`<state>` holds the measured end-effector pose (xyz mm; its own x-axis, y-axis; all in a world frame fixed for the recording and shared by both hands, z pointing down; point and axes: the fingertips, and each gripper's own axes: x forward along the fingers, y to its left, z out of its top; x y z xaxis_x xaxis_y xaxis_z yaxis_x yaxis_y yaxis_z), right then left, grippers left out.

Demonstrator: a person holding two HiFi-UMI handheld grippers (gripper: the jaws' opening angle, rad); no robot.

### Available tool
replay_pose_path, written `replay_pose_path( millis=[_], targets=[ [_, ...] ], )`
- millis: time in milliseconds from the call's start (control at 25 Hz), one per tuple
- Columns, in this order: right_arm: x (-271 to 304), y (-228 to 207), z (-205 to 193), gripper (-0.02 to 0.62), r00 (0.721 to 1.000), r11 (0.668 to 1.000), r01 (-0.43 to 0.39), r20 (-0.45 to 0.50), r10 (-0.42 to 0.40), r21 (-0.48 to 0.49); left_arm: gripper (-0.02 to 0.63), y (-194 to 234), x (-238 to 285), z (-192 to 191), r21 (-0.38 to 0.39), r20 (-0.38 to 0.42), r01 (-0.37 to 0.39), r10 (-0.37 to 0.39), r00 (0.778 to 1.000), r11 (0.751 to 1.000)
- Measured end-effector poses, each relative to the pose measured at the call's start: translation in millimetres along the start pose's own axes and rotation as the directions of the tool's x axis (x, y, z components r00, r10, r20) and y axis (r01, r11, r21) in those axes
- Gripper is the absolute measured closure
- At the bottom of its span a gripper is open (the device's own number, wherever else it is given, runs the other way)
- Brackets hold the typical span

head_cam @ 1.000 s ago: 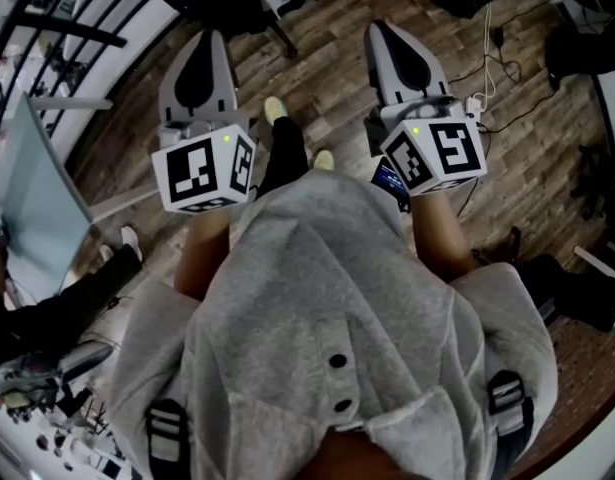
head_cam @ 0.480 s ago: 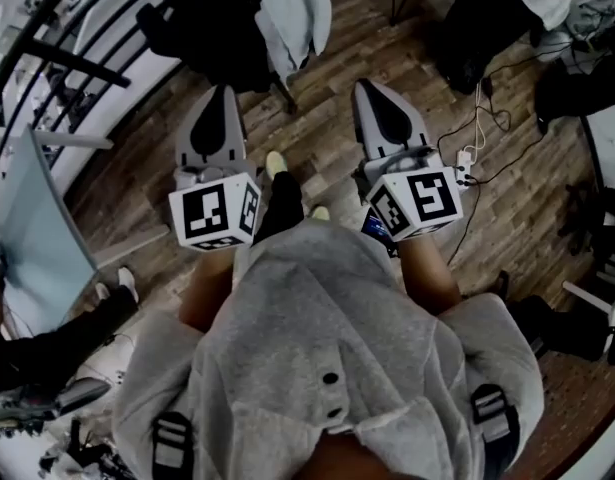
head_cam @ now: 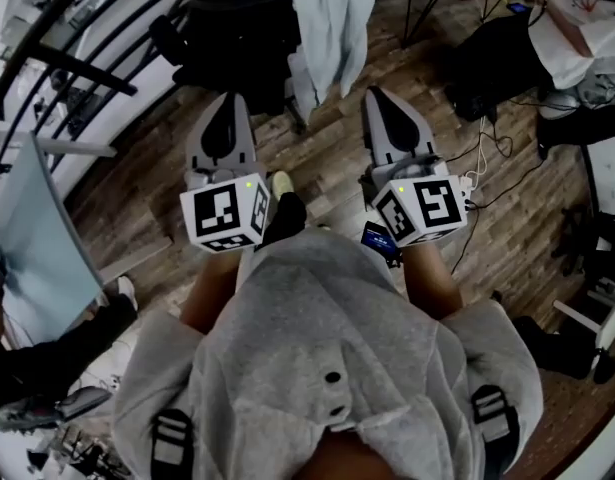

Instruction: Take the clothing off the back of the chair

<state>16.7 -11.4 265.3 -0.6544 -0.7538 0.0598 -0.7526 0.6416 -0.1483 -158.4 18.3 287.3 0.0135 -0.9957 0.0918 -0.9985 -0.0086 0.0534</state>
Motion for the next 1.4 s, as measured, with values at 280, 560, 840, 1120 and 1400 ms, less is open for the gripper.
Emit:
replay_pose_path(
  millis=[280,560,840,1120,1400],
  targets=[
    [50,-2,8,0.583,0.999,0.999,0.036,-0.017,-0.036,0.006,0.595,29,45,5,-0.014,-0.023,0.035,-0.036,0.999,0.999],
    [73,-13,14,0.583,0.997,0.997,0.08,-0.015,-0.081,-0.014,0.595,28,83,7,-0.024,-0.027,0.125,-0.126,0.992,0.992],
    [87,-19,11,0.583,0.992,0.992,0.12,-0.029,-0.12,-0.03,0.595,21,102,0,-0.037,-0.04,0.184,-0.185,0.982,0.982],
    [92,-21,19,0.583,0.989,0.989,0.146,-0.029,-0.147,-0.034,0.595,25,114,10,-0.035,-0.029,0.202,-0.203,0.979,0.979],
    [98,-8,19,0.583,0.985,0.986,0.162,-0.048,-0.164,-0.036,0.595,38,114,16,-0.04,-0.015,0.214,-0.215,0.977,0.976]
  ],
)
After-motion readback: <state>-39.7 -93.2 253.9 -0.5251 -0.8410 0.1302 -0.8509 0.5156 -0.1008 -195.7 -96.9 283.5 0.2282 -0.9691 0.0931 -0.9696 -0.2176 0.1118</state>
